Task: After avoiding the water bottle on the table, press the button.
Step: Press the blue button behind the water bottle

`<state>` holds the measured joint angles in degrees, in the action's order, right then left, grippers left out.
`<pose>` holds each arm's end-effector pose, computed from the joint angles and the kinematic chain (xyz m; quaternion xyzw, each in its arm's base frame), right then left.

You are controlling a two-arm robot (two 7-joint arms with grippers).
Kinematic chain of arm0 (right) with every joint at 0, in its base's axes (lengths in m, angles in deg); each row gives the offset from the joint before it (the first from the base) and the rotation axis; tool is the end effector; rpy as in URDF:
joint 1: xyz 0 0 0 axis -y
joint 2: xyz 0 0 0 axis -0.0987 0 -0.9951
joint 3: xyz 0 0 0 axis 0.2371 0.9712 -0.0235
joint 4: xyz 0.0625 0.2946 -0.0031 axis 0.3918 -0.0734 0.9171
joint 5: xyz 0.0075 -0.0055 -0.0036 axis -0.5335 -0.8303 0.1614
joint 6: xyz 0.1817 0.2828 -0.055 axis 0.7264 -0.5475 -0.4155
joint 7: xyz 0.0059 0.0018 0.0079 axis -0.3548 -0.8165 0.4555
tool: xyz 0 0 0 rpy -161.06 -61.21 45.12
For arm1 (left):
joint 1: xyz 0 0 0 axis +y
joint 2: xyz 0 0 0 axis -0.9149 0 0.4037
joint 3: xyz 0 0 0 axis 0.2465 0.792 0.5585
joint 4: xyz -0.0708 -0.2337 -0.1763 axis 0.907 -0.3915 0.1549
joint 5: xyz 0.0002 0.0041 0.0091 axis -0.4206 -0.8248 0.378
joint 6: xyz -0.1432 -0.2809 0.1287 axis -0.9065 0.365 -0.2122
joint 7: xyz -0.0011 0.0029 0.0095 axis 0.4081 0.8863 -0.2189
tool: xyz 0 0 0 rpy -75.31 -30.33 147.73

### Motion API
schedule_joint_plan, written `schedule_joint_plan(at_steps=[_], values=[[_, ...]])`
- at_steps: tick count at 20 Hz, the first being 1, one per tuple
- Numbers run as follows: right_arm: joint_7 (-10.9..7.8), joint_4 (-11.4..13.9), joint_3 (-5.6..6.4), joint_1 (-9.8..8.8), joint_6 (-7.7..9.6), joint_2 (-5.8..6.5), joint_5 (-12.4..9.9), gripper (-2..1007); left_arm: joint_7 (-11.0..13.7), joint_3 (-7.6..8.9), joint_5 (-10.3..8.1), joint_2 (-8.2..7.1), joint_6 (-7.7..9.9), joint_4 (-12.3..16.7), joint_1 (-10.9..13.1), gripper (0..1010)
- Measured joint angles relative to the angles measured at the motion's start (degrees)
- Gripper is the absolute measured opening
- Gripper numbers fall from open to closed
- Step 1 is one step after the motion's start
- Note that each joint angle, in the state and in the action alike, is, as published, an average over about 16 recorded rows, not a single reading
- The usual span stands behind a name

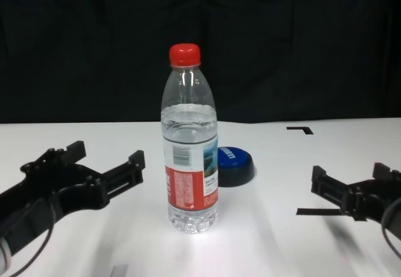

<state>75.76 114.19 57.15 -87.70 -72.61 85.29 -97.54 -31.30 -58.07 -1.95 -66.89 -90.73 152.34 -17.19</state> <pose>0.3303 0.0460 -0.3189 0.0183 0.0179 -0.6311 0.7753 0.3215 0.0210 -0.3189 0.0513 -0.1347 0.5440 0.8266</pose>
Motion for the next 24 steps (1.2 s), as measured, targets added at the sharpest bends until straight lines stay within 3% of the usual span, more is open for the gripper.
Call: schedule_joint_plan(at_steps=[24], values=[[0.0,0.0,0.0,0.0,0.0,0.0,0.0,1003,2.9,-3.72,-2.41,-1.26,-1.21,-5.4,-6.4,1003]])
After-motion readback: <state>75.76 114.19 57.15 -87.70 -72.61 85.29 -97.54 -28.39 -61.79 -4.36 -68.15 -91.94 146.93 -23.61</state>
